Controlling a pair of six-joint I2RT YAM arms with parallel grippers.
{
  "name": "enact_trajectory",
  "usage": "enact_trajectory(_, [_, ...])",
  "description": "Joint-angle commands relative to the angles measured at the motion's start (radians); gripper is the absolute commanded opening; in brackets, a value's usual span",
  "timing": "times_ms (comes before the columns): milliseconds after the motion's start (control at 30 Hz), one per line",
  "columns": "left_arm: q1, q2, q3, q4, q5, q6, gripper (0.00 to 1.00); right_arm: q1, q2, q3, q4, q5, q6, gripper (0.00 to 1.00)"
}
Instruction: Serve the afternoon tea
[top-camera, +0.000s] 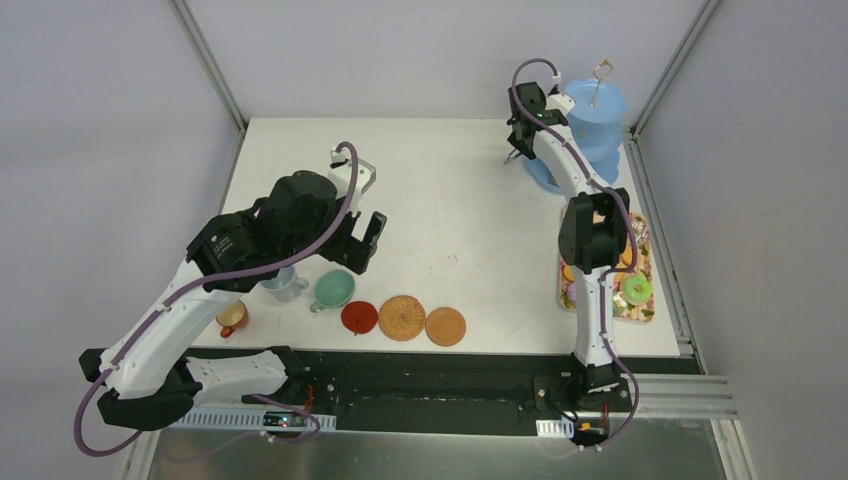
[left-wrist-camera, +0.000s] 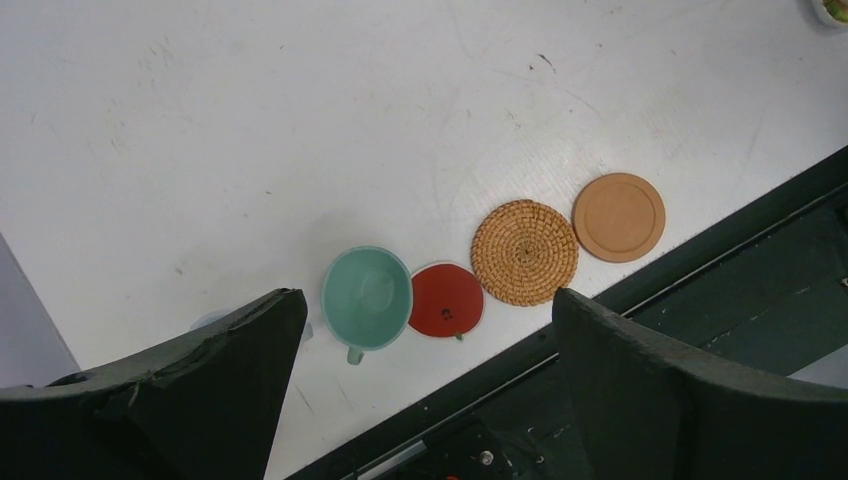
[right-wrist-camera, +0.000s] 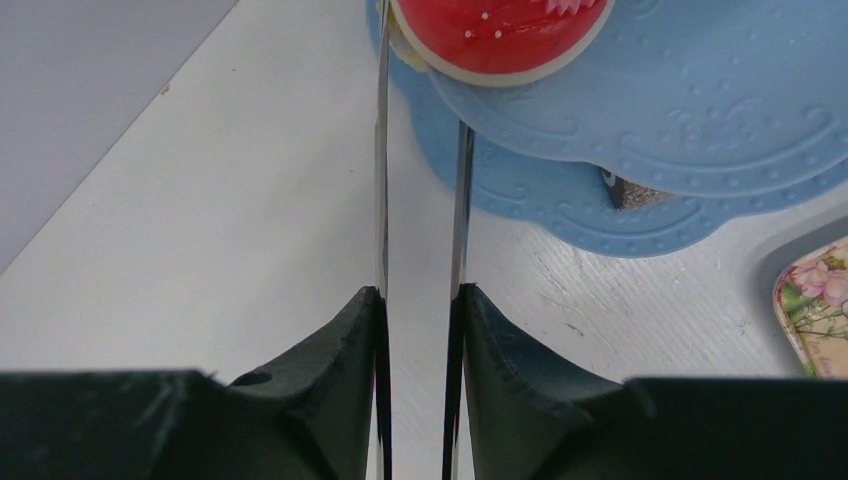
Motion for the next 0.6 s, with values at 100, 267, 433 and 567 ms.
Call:
enact_trajectory(100, [-0.01,-0.028,-0.018,-0.01,-0.024,0.036,1.0,-0.013,0.042,0.044,0.02,0.044,0.005,0.31])
enact_trajectory(267, [-0.011,-0.036,-0.022,-0.013,-0.033,0.041,1.0,-0.013,0.07,0.052,0.018,0.065,0.003,0.35])
enact_trajectory(433, [-0.011,-0.044,-0.018,-0.023,-0.04,0.041,1.0,-0.012,0.081,0.071,0.01,0.054,-0.01,0.45])
enact_trajectory(567, [-0.011,-0.042,-0.011,-0.022,-0.039,0.042,1.0,-0.008,0.072,0.07,-0.01,0.041,-0.01,0.54])
